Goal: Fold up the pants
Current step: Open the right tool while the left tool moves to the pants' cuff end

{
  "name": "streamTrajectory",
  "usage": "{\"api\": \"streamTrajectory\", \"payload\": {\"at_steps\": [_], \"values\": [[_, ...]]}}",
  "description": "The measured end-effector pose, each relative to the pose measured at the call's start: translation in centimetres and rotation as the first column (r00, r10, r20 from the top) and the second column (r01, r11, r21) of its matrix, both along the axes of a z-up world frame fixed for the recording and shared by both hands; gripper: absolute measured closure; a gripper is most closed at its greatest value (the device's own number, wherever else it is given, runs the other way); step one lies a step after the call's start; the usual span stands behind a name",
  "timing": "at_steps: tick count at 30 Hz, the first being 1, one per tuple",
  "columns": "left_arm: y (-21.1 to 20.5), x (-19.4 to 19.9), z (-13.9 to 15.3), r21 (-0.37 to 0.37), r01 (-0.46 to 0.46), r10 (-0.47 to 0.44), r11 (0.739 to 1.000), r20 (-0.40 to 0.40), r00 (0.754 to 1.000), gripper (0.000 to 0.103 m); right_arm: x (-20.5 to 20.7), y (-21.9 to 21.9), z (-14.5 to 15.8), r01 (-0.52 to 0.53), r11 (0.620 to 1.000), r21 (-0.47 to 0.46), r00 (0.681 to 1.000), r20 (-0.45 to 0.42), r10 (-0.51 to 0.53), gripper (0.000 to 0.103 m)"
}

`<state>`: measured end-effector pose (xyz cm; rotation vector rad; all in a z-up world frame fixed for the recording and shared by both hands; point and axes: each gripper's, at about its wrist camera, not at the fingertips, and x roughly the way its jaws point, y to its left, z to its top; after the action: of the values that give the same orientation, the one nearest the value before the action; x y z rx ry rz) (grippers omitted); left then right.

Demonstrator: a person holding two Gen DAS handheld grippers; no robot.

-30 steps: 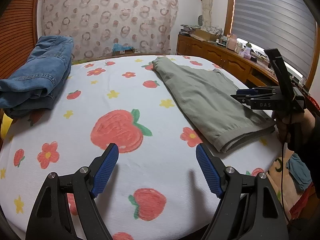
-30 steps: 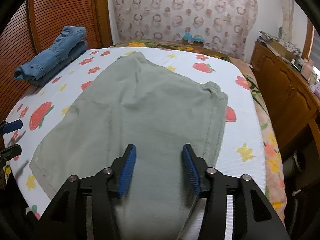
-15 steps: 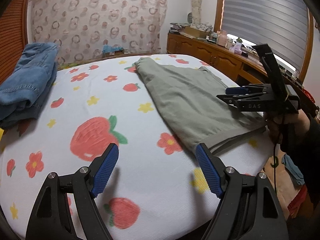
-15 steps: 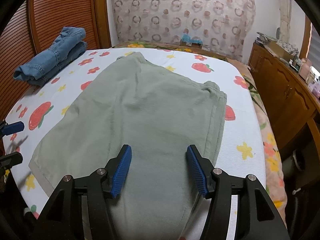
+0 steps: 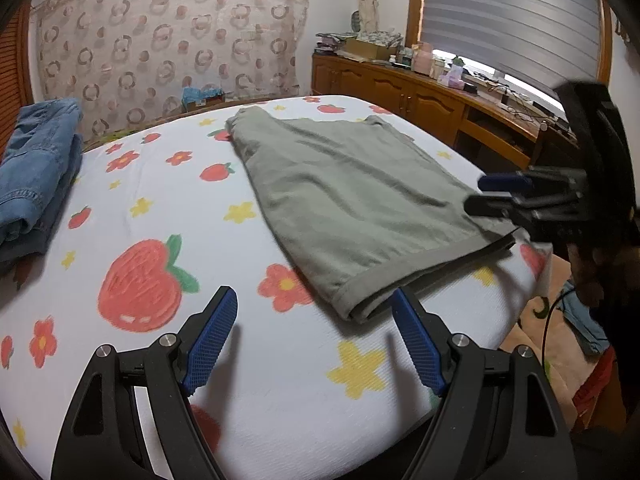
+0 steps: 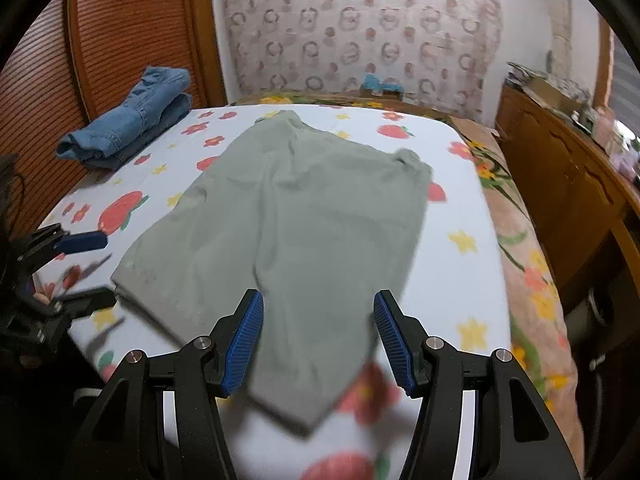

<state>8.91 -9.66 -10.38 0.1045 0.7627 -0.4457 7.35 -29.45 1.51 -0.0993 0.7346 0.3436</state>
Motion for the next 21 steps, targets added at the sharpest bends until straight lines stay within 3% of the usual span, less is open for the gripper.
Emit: {"api": "streamTrajectory", "payload": {"at_steps": [4, 12, 21], "values": [[-0.6, -0.1, 0.4, -0.006, 0.032, -0.032, 0.999, 0.011, 0.999, 0.024, -1.7, -0.8, -0.6, 0.038, 0.999, 0.014, 0.999, 0.002, -0.038, 0.043], [-1.6, 0.1, 0.7, -0.017, 0.091, -0.09, 0.996, 0.015, 0.996, 0.048, -3.0, -1.5, -1.1, 0.066, 0.996, 0.064, 0.998, 0.008, -0.067, 0.046], [-1.4, 0.6, -0.8, -0.026, 0.066, -0.068, 0.997, -0.054, 0.996, 0.048, -3.5, -2.0, -0.6, 0.097, 0.991, 0.093, 0.994, 0.032, -0.101, 0.05]]}}
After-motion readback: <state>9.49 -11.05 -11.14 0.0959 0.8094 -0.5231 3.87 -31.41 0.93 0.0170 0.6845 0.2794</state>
